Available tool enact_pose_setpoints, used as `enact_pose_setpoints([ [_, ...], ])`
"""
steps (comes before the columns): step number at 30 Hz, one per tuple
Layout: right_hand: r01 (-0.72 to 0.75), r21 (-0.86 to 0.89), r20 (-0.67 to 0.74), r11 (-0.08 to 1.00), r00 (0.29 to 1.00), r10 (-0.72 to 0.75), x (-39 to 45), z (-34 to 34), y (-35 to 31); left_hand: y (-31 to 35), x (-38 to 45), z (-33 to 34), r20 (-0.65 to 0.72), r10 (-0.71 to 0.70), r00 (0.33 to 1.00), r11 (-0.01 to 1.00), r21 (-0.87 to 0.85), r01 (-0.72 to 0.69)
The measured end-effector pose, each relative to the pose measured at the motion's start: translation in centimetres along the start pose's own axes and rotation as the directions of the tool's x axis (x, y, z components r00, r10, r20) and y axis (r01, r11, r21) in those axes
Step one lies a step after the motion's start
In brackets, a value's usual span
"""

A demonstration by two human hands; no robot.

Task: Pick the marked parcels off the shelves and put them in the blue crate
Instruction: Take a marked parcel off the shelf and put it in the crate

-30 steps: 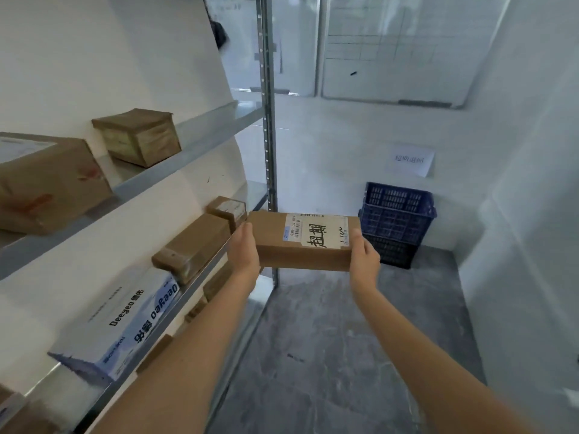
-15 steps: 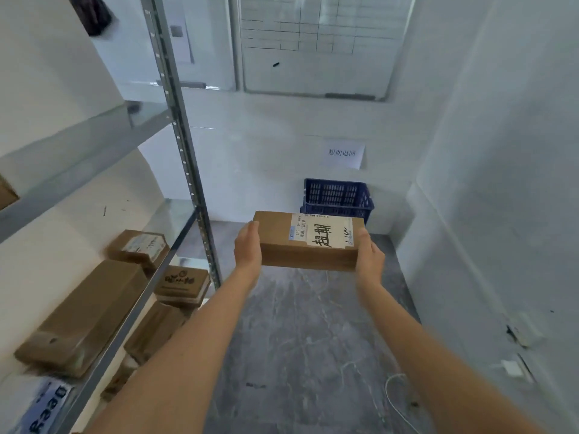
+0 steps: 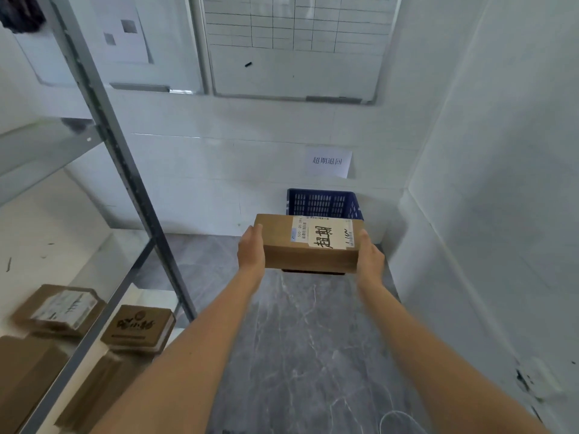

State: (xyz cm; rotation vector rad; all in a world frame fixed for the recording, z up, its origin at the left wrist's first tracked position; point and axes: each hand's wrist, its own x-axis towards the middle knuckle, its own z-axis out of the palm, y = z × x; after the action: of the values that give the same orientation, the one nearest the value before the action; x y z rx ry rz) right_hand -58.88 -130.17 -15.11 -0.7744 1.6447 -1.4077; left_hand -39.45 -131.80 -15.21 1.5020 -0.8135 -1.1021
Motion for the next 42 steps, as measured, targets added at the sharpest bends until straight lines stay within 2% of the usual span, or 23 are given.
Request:
enact_pose_setpoints([
  [8,-0.016,-0.055,-0.029,0.998,0.999,0.015,10.4,4.7,0.1,0.1,10.8,4.6,0.047,-0.058,0.997,0.998,-0.014,0.058],
  [20,-0.021,-0.095,-0.091,0.995,0.996,0.013,25.7,8.7,-2.1,2.4,24.7,14.2,0.081,-0.067,0.994,0.997,0.048,0.064],
  [32,-0.031,-0.113,-0.035,0.993,0.999,0.027,42.7,12.1,-2.5,3.3,37.0,24.5,0.048,-0.114,0.992,0.992,0.060,0.111],
  [42,-0.139,-0.137,-0.010,0.981,0.990,0.139,58.4,18.3,-2.3,2.9,52.0,31.6,0.074,-0.153,0.985,0.987,0.056,0.149],
])
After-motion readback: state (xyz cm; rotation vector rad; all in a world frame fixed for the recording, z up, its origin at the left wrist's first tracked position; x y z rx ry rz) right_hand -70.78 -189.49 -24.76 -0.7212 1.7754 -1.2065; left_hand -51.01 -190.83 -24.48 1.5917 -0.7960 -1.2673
